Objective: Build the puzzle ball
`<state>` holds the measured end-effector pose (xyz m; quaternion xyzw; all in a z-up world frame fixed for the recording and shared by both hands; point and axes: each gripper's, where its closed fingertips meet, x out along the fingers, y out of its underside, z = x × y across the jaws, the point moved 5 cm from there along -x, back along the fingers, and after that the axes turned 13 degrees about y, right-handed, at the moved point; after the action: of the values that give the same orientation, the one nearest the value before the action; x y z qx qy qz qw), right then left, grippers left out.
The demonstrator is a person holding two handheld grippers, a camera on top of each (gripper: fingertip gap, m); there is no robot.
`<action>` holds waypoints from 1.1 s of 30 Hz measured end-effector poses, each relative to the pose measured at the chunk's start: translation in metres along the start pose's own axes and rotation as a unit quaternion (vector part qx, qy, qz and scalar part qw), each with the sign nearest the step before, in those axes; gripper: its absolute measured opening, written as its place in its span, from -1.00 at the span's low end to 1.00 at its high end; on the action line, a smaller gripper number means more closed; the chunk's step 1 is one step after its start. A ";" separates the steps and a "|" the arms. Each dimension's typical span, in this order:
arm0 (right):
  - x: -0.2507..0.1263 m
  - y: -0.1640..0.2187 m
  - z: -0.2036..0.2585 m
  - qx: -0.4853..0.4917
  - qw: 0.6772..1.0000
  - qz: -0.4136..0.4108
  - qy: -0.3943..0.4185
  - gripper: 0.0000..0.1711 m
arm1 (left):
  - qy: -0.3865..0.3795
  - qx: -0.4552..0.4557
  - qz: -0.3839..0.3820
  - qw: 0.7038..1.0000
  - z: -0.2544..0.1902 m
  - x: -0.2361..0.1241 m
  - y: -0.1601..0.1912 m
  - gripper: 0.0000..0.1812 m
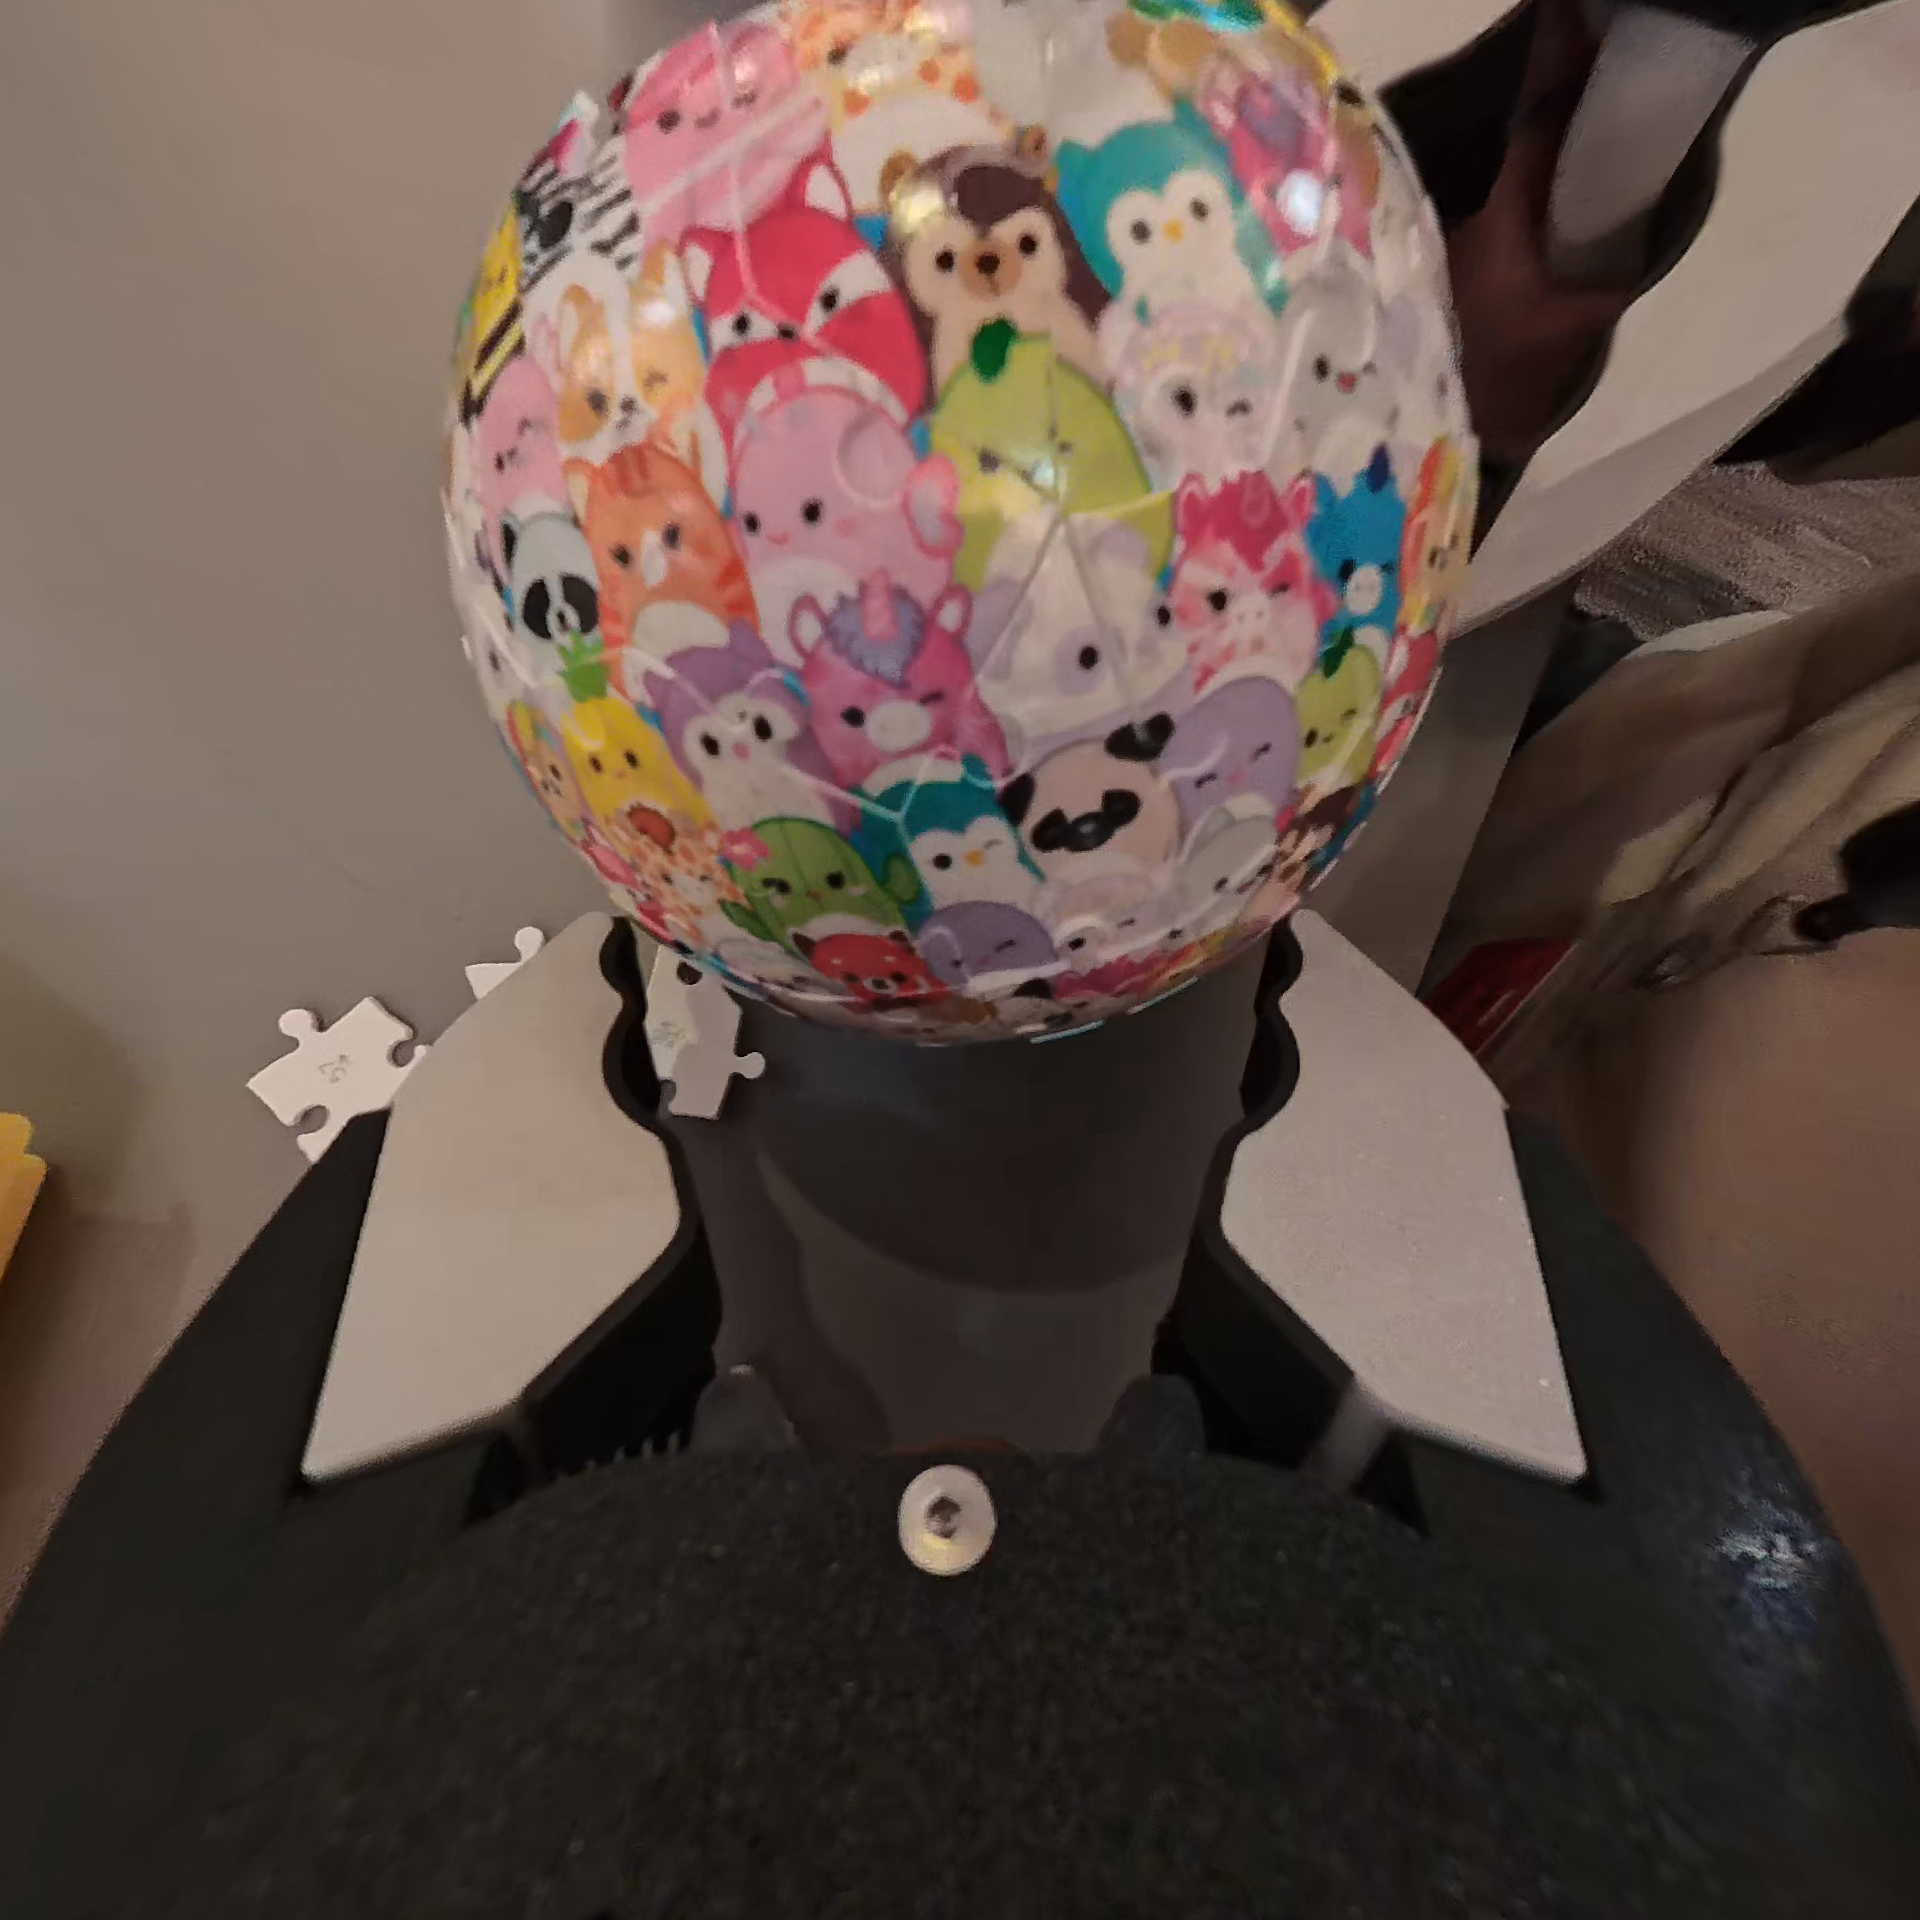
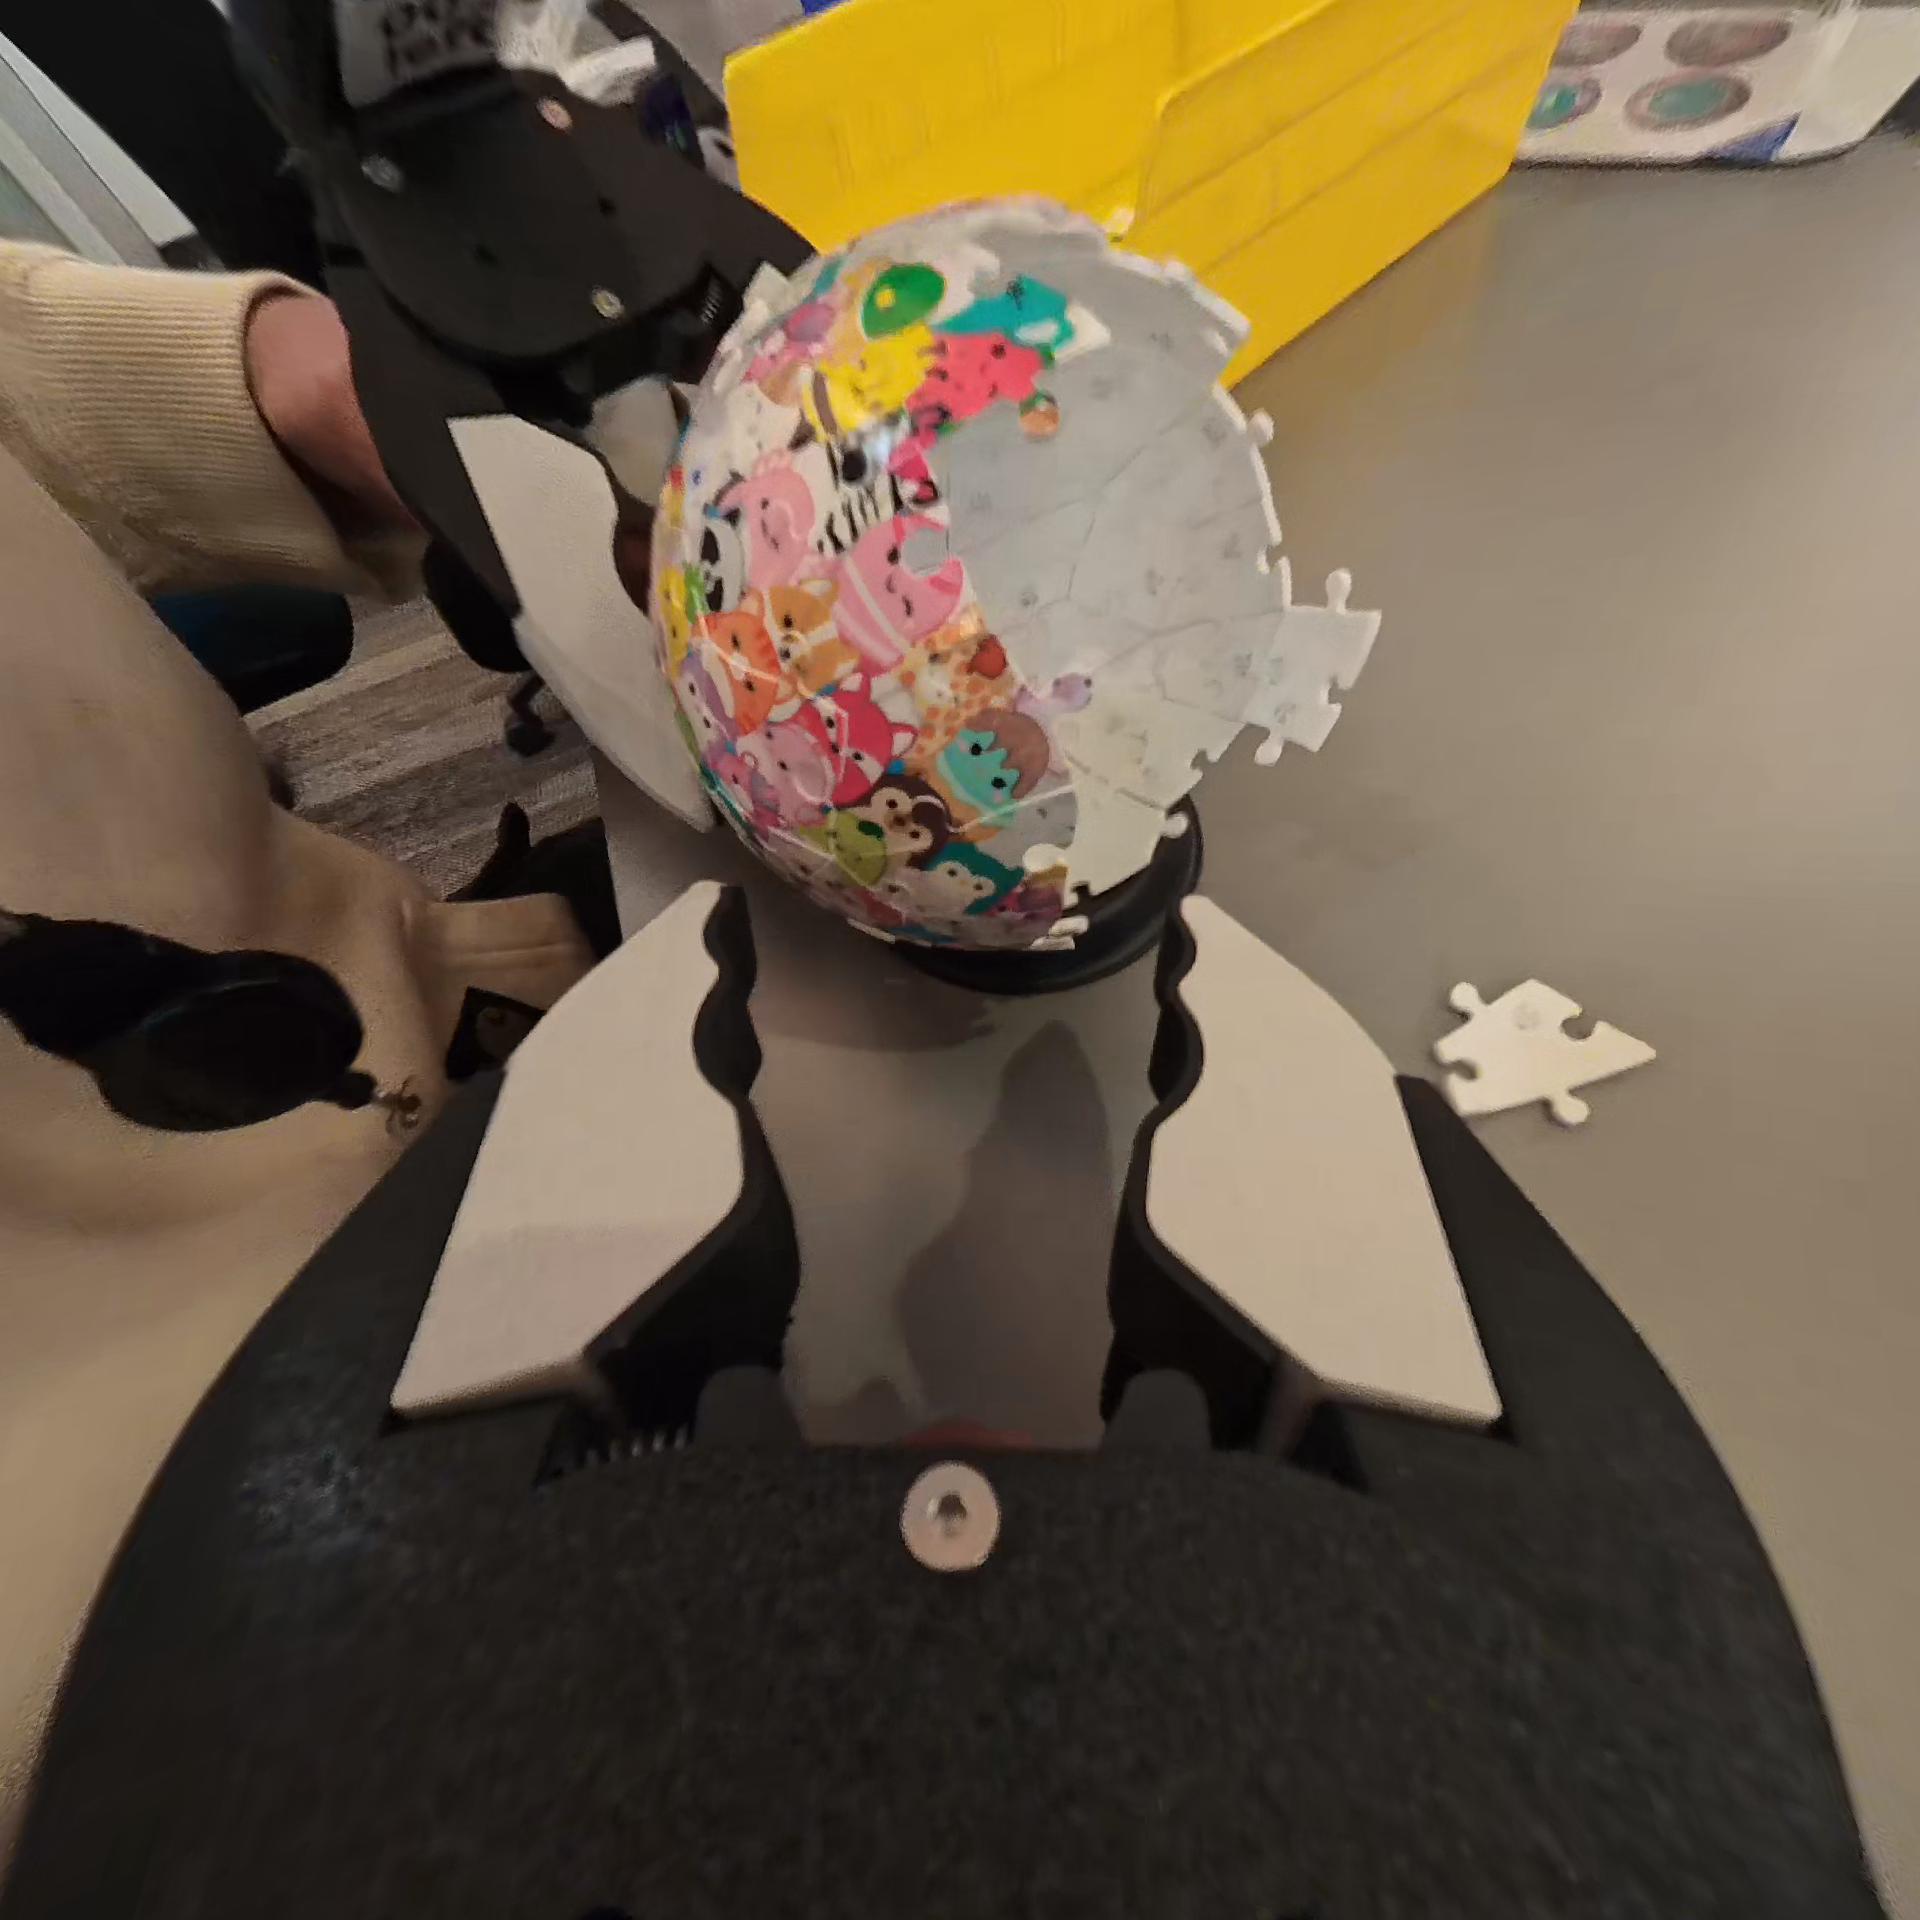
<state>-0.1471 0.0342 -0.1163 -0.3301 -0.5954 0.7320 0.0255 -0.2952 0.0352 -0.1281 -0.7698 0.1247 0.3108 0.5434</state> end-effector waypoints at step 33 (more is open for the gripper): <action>0.020 0.002 0.035 0.250 0.956 0.134 -0.077 -0.14 | 0.116 -0.025 0.166 0.979 0.000 -0.030 -0.014 0.08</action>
<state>-0.1798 0.0121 -0.1242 -0.3327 -0.3436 0.8774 -0.0369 -0.3114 0.0364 -0.0987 -0.7821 0.3054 0.3087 0.4470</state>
